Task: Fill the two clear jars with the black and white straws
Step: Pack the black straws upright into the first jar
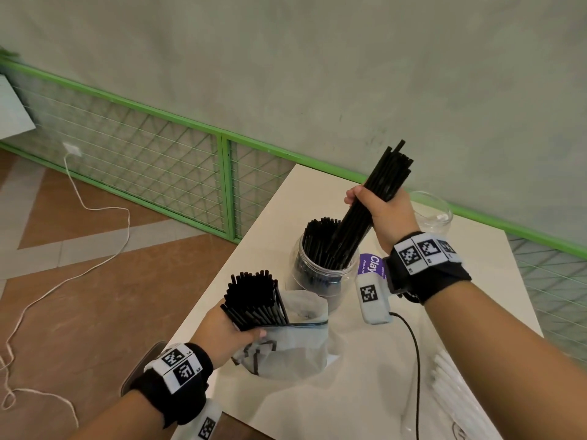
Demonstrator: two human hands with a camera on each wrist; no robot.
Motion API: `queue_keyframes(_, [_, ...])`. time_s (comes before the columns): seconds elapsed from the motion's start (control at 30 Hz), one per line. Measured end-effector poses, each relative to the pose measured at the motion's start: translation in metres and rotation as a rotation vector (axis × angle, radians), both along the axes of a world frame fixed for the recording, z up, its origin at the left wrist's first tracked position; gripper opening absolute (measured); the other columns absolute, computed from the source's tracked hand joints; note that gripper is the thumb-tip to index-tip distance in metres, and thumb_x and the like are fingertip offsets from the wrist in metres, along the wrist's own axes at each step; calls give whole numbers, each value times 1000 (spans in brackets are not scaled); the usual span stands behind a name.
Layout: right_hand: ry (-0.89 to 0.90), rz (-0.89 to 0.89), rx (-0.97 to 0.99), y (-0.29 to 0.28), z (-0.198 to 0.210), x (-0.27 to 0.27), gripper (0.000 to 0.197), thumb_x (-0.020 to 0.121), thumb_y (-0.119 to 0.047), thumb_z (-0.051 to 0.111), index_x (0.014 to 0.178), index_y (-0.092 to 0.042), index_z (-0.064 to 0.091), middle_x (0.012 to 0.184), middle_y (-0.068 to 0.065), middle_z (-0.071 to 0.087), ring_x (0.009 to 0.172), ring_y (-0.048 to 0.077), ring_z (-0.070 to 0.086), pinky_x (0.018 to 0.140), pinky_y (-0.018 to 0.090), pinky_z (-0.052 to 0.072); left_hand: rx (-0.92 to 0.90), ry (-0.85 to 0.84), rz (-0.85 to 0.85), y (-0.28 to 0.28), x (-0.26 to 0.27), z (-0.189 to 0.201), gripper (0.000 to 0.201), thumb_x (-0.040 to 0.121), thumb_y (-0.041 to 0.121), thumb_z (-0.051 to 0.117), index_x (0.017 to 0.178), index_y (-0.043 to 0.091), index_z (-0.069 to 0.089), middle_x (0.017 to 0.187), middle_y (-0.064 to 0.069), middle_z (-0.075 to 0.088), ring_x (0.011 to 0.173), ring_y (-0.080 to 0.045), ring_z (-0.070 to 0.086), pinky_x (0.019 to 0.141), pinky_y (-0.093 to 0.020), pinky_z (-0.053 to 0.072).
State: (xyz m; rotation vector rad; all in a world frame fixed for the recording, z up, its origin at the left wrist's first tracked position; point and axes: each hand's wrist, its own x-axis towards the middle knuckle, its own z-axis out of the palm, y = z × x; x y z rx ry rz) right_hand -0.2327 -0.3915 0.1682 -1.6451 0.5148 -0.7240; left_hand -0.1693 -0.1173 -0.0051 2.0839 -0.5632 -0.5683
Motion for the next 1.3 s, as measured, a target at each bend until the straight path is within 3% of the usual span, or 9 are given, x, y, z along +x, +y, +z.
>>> queue_keyframes(0.3, [27,-20,51,-10,-19,9,6,87,-9,63,88,-3,63,79,6,68,77,18,67,78,34,55,-28,30,8,2,3,-1,64,56,42,81,114,24,59,101,16,64,95,-1,58,82,-21,44])
queue_keyframes(0.4, [196,-89,-46,-11,-50,5,22,82,-19,71,95,-3,63,85,3,68,83,18,65,77,33,51,-39,33,10,1,3,-2,60,59,37,83,113,25,60,101,15,65,98,-4,60,87,-27,47])
queue_keyframes(0.5, [300,-186,-88,-3,-80,0,55,68,-37,79,108,-8,55,101,7,64,93,21,63,80,37,54,-36,27,13,1,3,-2,56,62,31,84,113,24,60,101,16,65,97,-3,60,88,-27,47])
queue_keyframes(0.57, [330,-218,-87,3,-93,-2,66,67,-35,81,116,-6,47,108,9,60,98,22,61,84,37,53,-35,22,12,2,3,-2,55,63,30,84,112,25,60,101,17,65,97,-2,59,87,-26,47])
queue_keyframes(0.77, [251,-191,-16,13,-95,-3,55,80,-10,74,119,-1,38,89,-10,54,80,-3,56,74,14,49,-31,6,0,2,4,0,54,64,32,83,112,25,60,102,16,64,98,-3,59,88,-27,47])
queue_keyframes(0.9, [153,-166,-11,9,-90,-4,55,80,-14,75,120,0,40,90,-11,54,80,-5,54,59,-2,42,-38,11,5,3,3,-1,54,64,32,83,113,25,60,102,16,64,97,-2,58,88,-27,46])
queue_keyframes(1.03, [178,-154,-37,8,-96,-5,51,77,-15,78,115,-7,45,96,-11,53,87,-3,57,70,3,44,-40,16,-3,3,4,0,55,63,34,83,113,26,60,102,16,64,98,-3,59,88,-28,46])
queue_keyframes(1.1, [203,-163,-102,6,-99,-5,47,76,-20,79,107,-22,44,114,-1,49,104,10,52,87,17,43,-46,28,-10,4,5,1,60,58,42,82,112,26,61,101,17,65,97,0,59,87,-25,46])
queue_keyframes(1.3, [151,-63,-213,-1,-90,-1,64,87,-28,66,141,-24,30,146,-3,32,130,16,37,104,30,33,-63,51,-17,4,7,0,74,46,59,71,112,28,60,103,18,65,96,6,57,81,-17,43])
